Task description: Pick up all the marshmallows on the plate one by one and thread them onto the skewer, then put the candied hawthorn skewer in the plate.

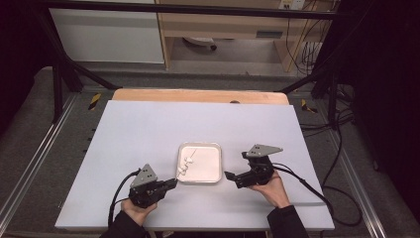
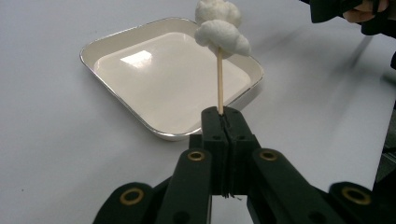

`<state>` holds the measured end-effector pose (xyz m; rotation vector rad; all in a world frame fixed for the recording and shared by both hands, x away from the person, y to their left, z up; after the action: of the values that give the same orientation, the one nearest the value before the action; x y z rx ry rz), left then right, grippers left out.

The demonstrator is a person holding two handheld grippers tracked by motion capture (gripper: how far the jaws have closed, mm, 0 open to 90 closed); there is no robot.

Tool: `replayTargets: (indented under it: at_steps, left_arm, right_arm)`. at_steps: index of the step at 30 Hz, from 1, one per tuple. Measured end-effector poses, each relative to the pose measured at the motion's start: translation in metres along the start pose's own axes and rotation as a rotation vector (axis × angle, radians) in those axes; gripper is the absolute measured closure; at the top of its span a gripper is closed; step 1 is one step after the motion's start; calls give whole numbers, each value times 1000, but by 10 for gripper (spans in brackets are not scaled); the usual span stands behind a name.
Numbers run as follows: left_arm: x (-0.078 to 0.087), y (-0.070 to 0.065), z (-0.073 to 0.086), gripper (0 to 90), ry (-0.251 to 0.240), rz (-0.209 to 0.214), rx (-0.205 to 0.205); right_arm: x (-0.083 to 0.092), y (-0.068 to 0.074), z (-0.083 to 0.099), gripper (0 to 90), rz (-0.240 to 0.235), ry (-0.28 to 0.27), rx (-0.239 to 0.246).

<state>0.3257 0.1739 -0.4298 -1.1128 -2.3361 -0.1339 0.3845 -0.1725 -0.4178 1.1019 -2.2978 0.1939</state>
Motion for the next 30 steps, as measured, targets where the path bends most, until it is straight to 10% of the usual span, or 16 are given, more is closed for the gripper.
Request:
replayTargets:
  at_steps: [30]
  left_arm:
    - [-25, 12, -46, 880, 100, -14, 16]
  right_arm:
    - [36, -36, 58, 7, 90, 55, -48]
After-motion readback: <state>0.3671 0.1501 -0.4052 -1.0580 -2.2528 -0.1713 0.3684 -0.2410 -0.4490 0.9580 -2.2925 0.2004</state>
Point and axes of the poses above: each handheld gripper's, and its own axes: x roughly backward along the jaws, z roughly out of its underside, y roughly to its left, the point moved 1 cm from there along -x, roughly forward along the jaws, and after that the axes turned 1 degree about -z, right-handed, at the moved point
